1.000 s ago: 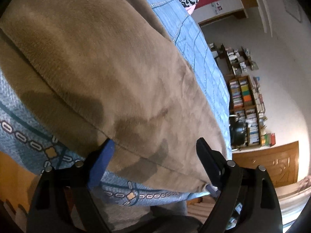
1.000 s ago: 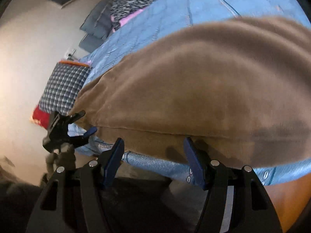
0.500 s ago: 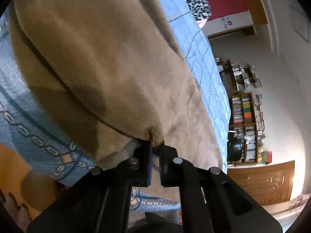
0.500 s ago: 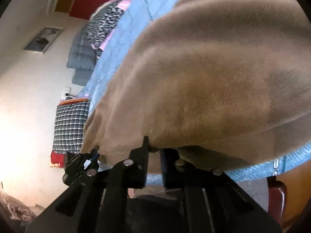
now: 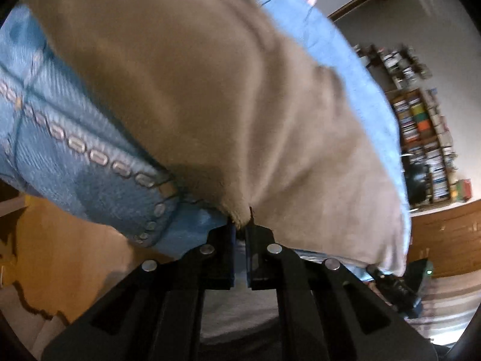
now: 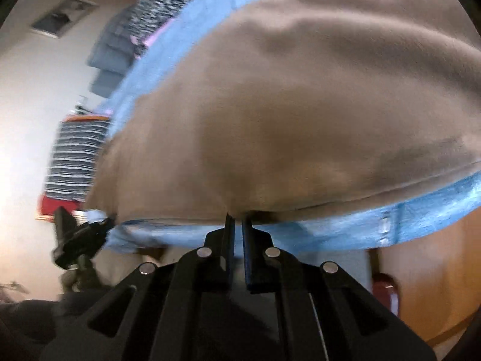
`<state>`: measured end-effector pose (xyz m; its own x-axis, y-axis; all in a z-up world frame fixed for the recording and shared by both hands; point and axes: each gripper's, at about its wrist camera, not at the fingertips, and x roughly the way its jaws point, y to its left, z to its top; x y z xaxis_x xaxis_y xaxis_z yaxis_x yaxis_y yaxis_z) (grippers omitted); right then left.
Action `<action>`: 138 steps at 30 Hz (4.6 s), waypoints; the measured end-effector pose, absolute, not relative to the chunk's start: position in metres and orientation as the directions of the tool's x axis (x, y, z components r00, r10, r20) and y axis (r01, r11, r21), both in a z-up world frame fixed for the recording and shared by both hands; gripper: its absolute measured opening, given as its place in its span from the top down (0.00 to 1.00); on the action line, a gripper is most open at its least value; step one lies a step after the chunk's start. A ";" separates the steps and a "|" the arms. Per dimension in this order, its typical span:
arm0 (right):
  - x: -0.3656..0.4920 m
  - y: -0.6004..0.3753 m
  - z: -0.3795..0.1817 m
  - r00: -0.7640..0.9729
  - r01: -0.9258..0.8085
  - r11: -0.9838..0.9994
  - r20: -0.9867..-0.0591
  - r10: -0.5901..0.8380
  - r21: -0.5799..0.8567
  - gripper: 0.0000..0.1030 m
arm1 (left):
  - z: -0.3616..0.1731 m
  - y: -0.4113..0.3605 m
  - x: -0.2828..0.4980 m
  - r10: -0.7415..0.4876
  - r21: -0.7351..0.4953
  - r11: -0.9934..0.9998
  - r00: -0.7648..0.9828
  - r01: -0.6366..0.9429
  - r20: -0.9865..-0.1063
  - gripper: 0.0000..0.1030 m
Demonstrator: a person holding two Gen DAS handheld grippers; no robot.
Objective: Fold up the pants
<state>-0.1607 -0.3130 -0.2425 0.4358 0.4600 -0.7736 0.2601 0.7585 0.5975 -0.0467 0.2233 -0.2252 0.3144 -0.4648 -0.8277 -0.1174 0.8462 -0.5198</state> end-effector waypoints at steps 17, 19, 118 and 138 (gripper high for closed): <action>-0.211 -0.397 -0.144 0.672 0.129 0.846 -0.673 0.309 0.517 0.47 | -0.131 0.170 -0.059 -0.329 -0.220 0.936 0.464 0.273 -0.823 0.71; -0.216 -0.427 -0.135 0.718 0.210 0.847 -0.664 0.206 0.489 0.47 | -0.127 0.162 -0.059 -0.338 -0.219 0.932 0.479 0.288 -0.810 0.71; -0.266 -0.481 -0.185 0.636 0.730 0.545 -0.701 -0.322 0.412 0.24 | -0.144 -0.055 0.033 -0.307 -0.040 0.899 0.562 0.435 -0.768 0.20; -0.244 -0.487 -0.228 0.738 0.652 0.392 -0.661 -0.133 0.649 0.30 | -0.185 -0.146 -0.005 -0.393 -0.068 0.759 0.372 0.648 -0.841 0.20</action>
